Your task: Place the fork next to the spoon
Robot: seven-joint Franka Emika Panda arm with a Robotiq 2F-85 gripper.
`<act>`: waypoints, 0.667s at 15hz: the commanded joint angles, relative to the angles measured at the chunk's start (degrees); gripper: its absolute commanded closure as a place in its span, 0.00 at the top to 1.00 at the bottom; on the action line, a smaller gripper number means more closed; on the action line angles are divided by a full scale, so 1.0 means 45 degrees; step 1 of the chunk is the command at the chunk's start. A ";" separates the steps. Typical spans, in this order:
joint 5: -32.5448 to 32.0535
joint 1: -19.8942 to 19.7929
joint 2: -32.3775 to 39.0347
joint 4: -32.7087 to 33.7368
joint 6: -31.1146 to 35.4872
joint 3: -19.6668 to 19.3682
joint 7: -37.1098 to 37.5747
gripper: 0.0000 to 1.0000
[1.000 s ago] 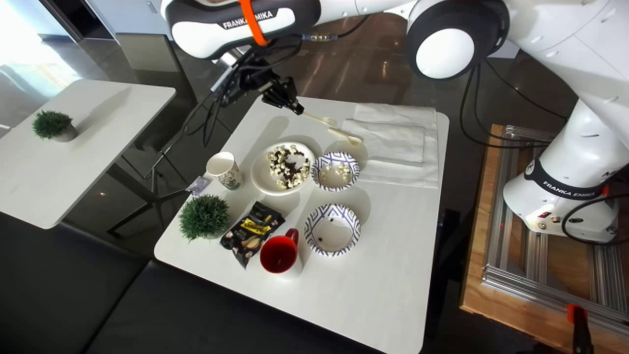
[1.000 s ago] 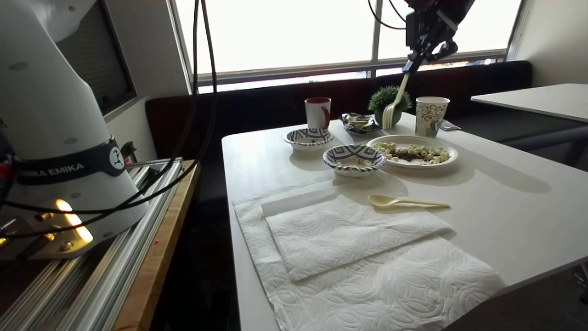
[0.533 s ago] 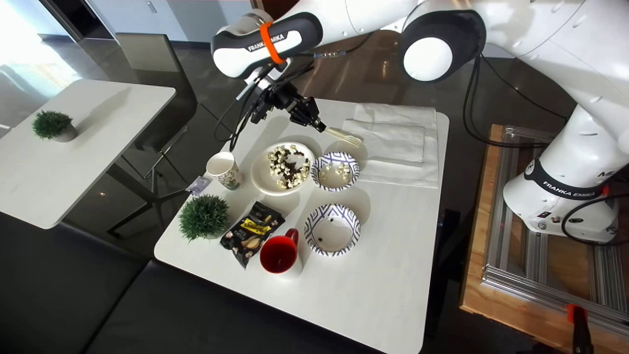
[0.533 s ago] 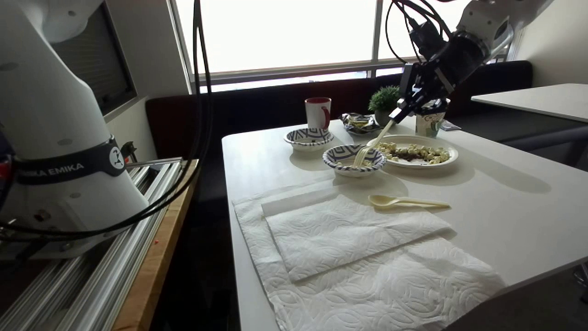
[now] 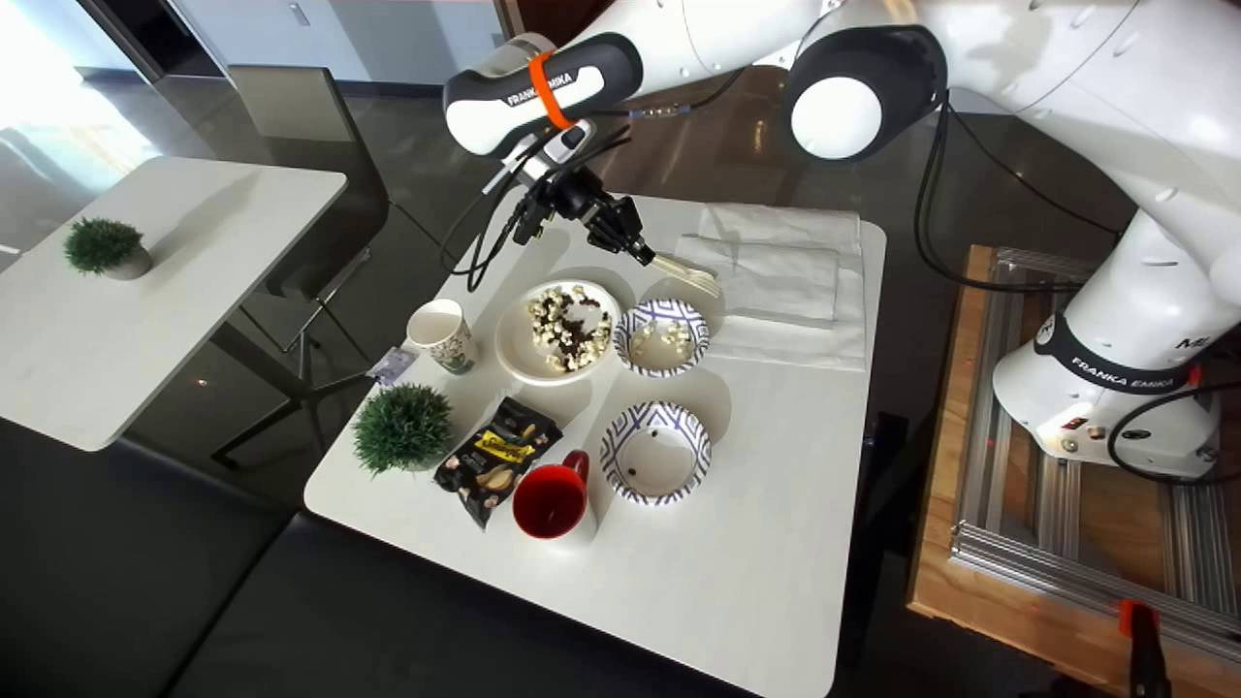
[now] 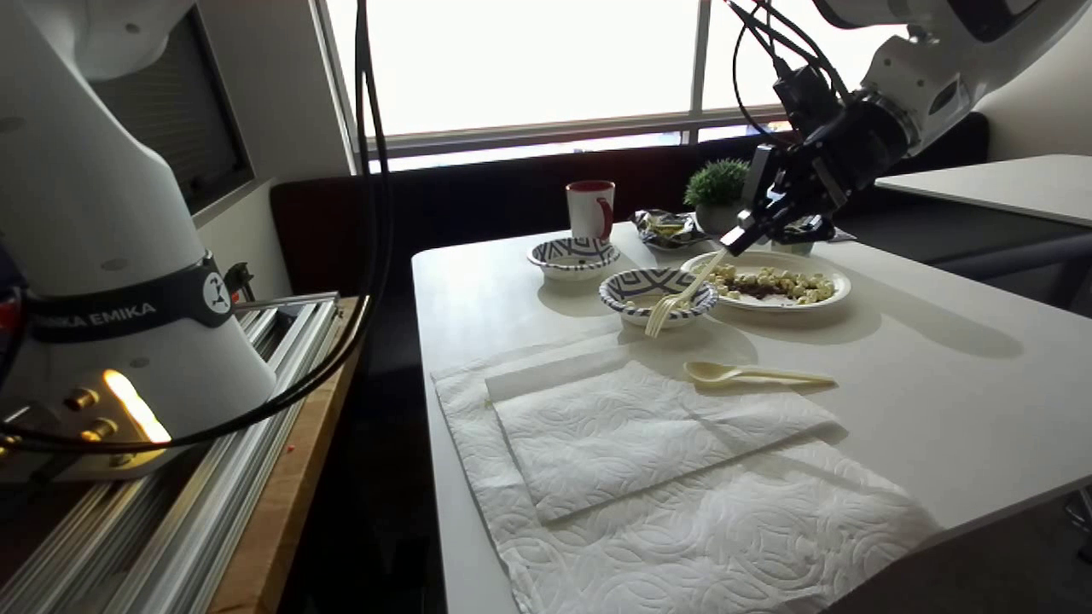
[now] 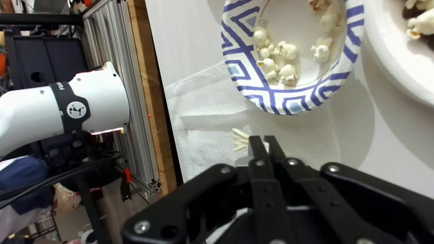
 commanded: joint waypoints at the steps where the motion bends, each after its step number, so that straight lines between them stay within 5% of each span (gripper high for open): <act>1: 0.0269 -0.0185 -0.0036 0.0070 0.0316 0.0052 0.0246 0.01; 2: 0.0228 -0.0184 -0.0038 0.0093 0.0358 0.0038 0.0248 0.29; 4: 0.0067 -0.0071 -0.0229 0.0080 0.0667 -0.0051 0.0360 0.35; 10: -0.1042 0.0911 -0.2457 -0.0472 0.1839 -0.0221 0.0017 0.77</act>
